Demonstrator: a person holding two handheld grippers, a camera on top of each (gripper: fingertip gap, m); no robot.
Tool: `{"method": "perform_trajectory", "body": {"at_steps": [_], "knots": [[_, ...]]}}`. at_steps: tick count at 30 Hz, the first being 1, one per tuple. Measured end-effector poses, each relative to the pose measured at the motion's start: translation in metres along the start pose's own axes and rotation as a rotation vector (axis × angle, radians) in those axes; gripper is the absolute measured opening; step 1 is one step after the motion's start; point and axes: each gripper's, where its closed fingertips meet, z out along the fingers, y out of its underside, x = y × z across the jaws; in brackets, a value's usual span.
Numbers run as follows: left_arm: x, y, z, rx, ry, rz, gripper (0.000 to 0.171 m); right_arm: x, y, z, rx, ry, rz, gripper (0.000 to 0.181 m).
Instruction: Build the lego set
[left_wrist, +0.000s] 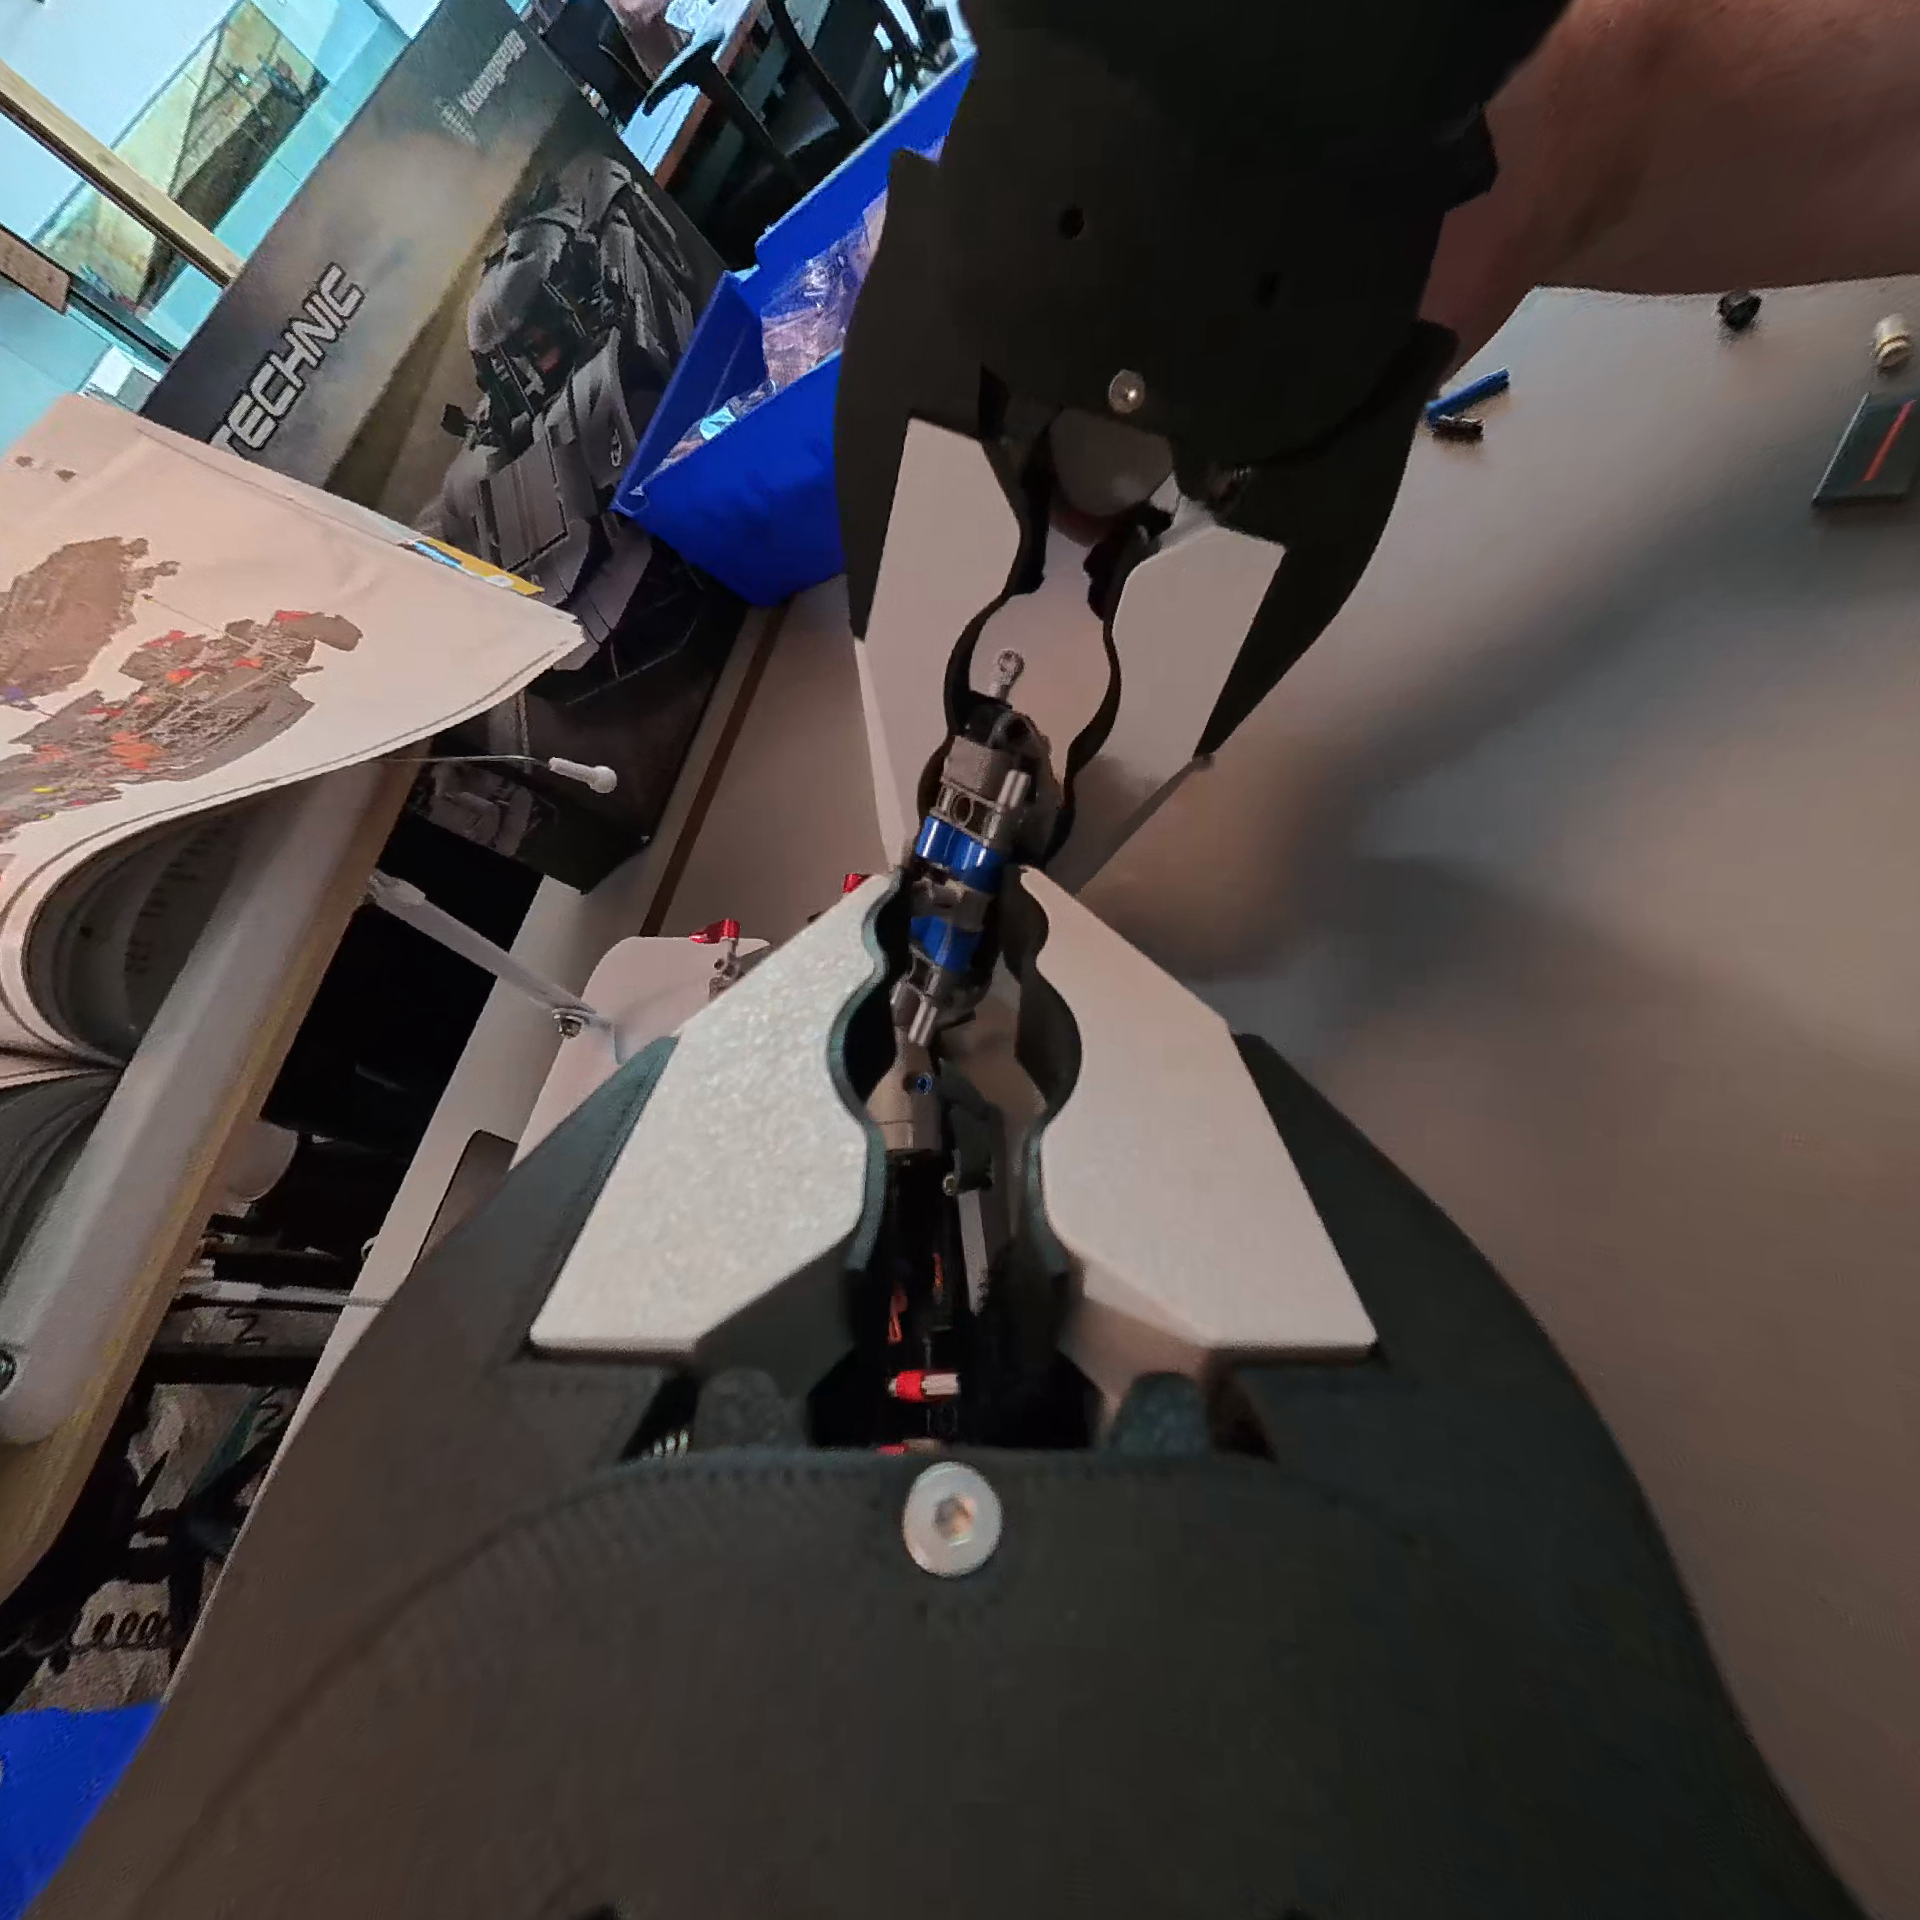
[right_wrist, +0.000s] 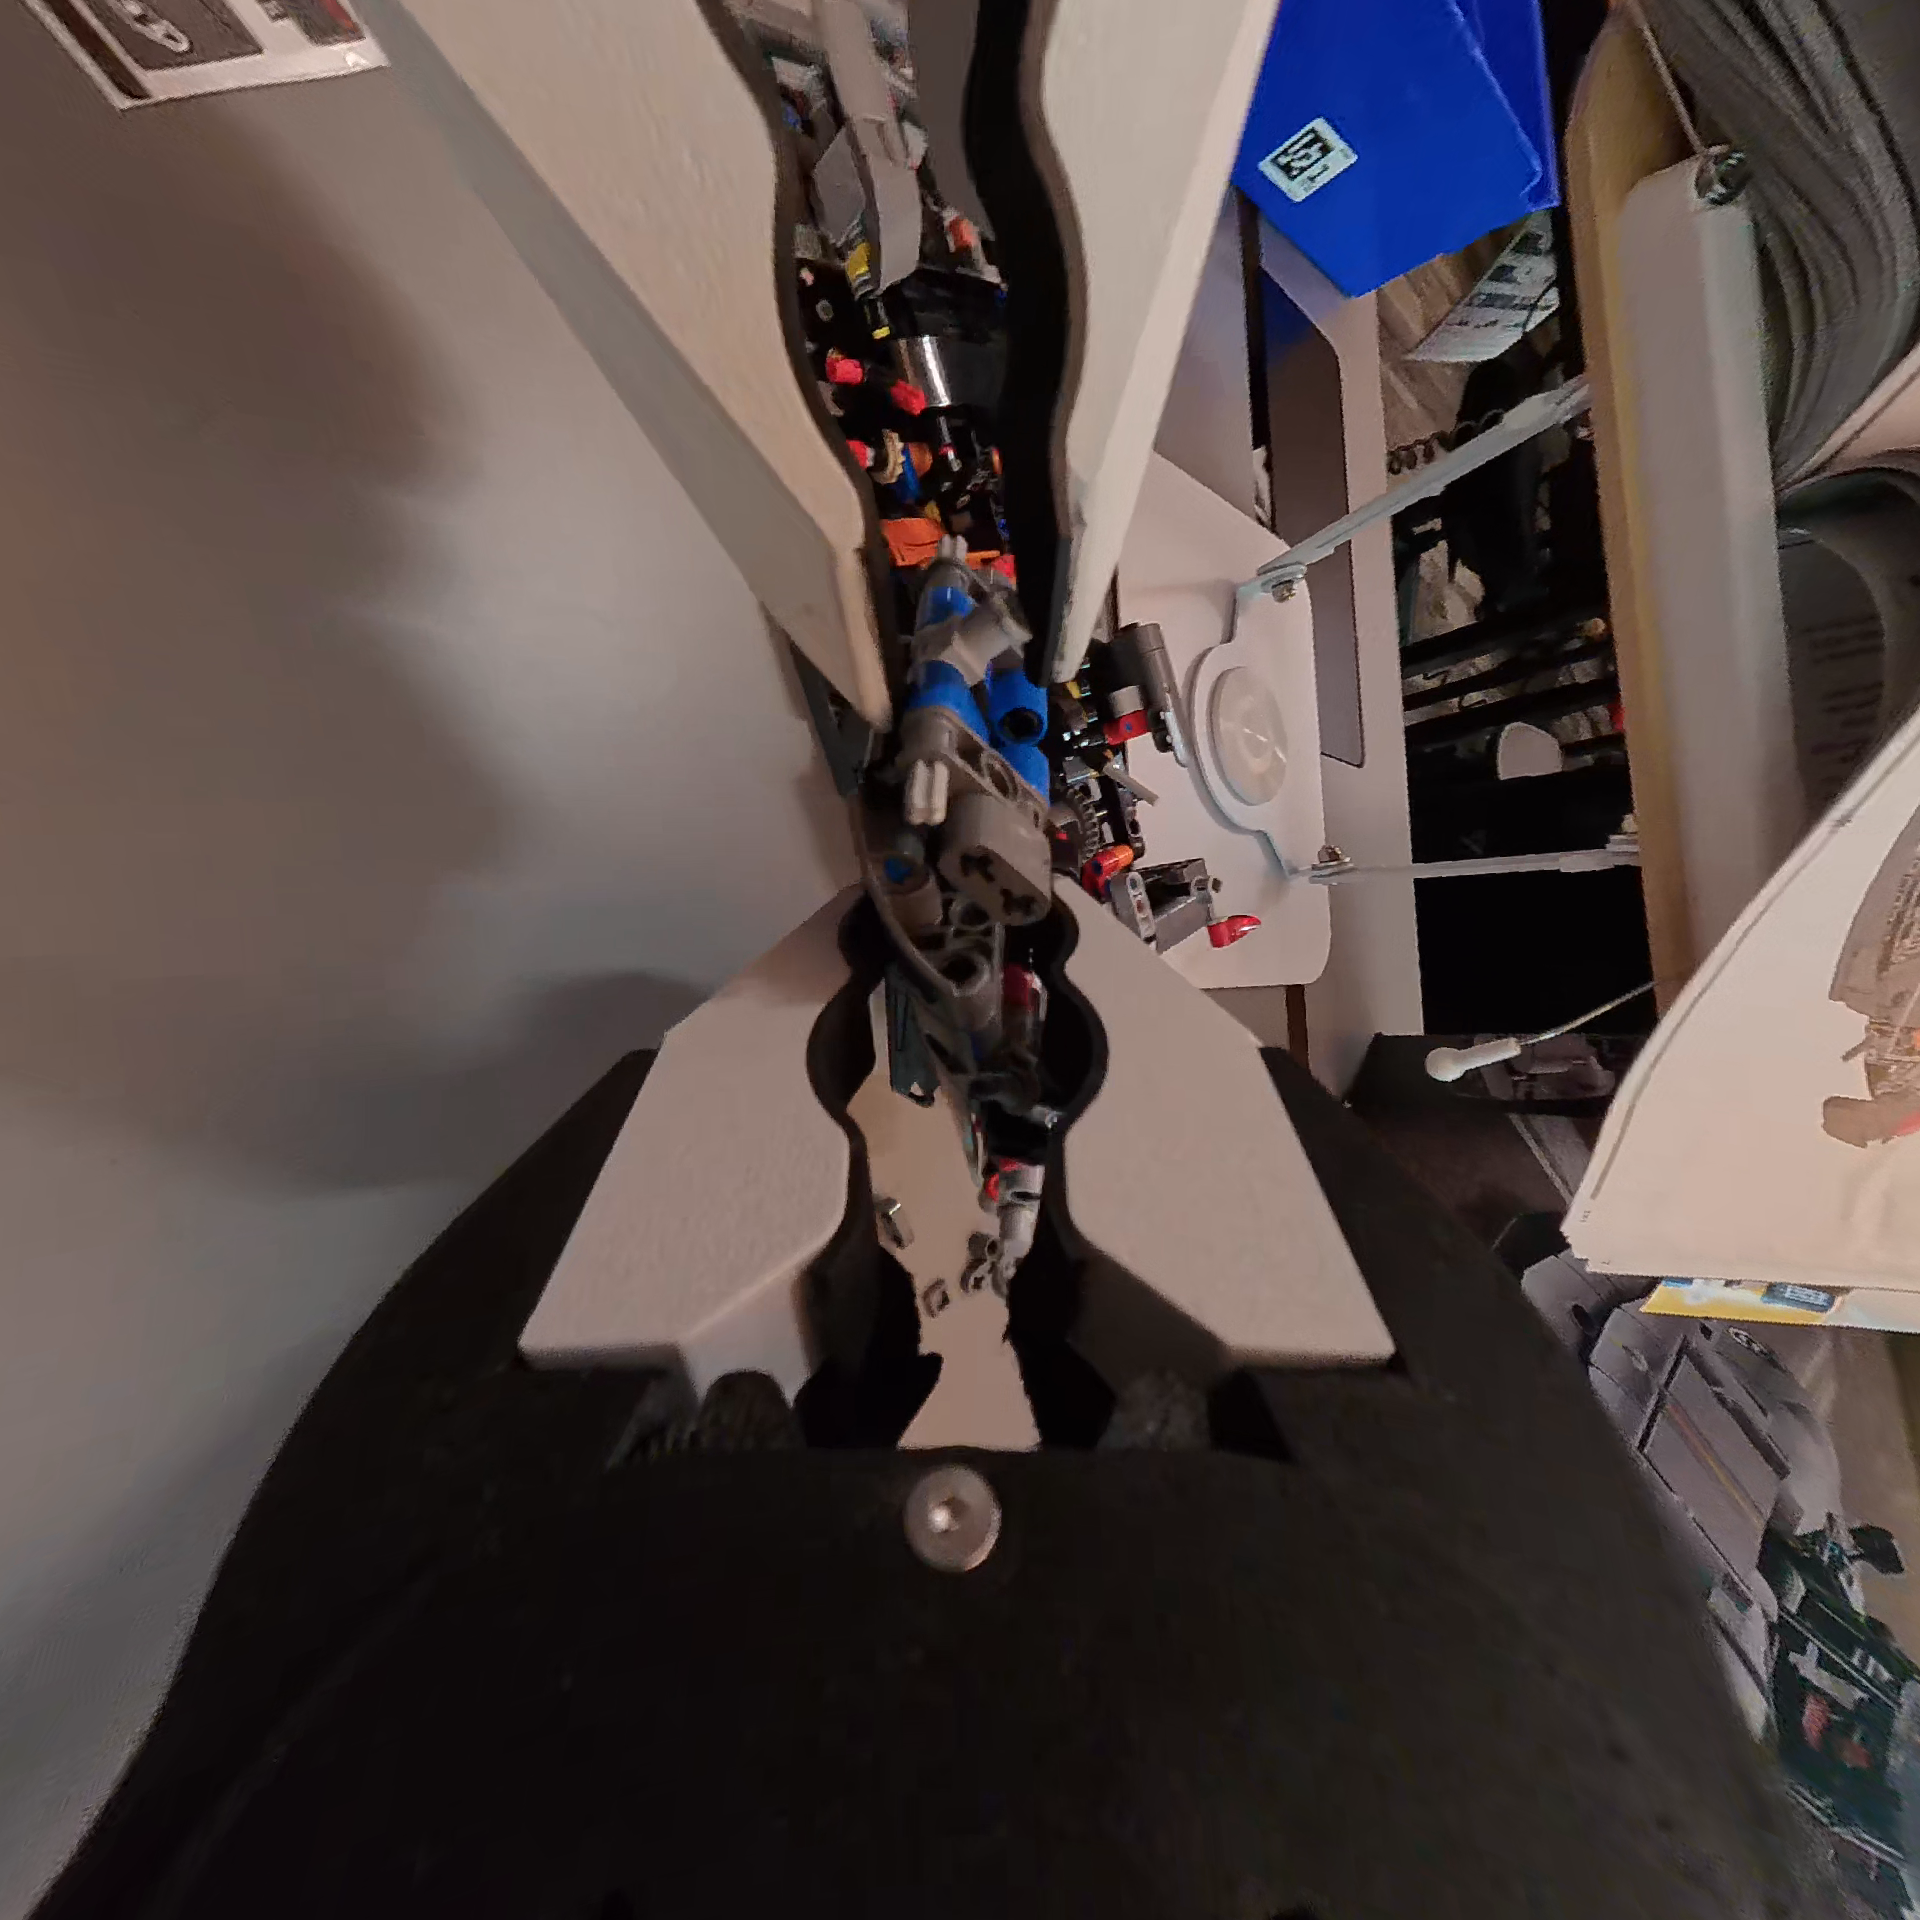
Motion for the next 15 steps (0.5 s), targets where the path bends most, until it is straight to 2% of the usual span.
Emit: {"method": "perform_trajectory", "body": {"at_steps": [15], "knots": [[-0.015,-0.013,-0.010,0.142,-0.048,-0.076,0.016,0.025,-0.014,-0.010,0.079,0.164,0.013,0.026]]}}
